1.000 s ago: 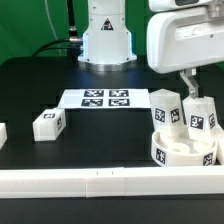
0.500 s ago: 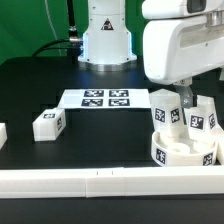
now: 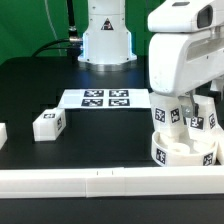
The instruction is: Assemble stool
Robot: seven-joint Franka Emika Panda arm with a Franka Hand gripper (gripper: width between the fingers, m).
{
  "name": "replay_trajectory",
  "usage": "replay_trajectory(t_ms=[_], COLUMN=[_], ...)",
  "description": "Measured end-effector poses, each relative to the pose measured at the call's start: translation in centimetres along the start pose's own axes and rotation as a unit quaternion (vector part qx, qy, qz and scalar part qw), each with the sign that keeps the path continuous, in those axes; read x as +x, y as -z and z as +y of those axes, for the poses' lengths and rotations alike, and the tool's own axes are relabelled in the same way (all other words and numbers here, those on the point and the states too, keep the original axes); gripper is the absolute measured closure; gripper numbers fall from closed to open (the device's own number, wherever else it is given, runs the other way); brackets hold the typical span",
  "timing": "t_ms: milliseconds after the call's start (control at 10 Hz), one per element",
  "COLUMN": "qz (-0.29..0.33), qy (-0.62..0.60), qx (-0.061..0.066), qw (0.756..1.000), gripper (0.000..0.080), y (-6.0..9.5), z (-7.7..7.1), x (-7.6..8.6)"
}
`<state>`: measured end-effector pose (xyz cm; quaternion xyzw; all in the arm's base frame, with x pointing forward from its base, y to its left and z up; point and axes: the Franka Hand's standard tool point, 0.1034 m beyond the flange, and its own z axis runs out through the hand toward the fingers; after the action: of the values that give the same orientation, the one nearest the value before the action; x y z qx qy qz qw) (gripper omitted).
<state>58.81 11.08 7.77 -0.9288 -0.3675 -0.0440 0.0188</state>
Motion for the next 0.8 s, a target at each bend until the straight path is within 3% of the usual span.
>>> replay_trajectory(t_ms=[100, 200, 800], qz=[0.000, 0.000, 0.000], qy=[0.000, -0.001, -0.094], qx=[0.000, 0.000, 0.000], qw=[1.000, 1.000, 0.996], gripper=[0.0418, 0.0465, 0.0465], y=[0.00, 0.00, 0.00], z=[0.02, 0.03, 0.03], x=[-0.01, -0.01, -0.02])
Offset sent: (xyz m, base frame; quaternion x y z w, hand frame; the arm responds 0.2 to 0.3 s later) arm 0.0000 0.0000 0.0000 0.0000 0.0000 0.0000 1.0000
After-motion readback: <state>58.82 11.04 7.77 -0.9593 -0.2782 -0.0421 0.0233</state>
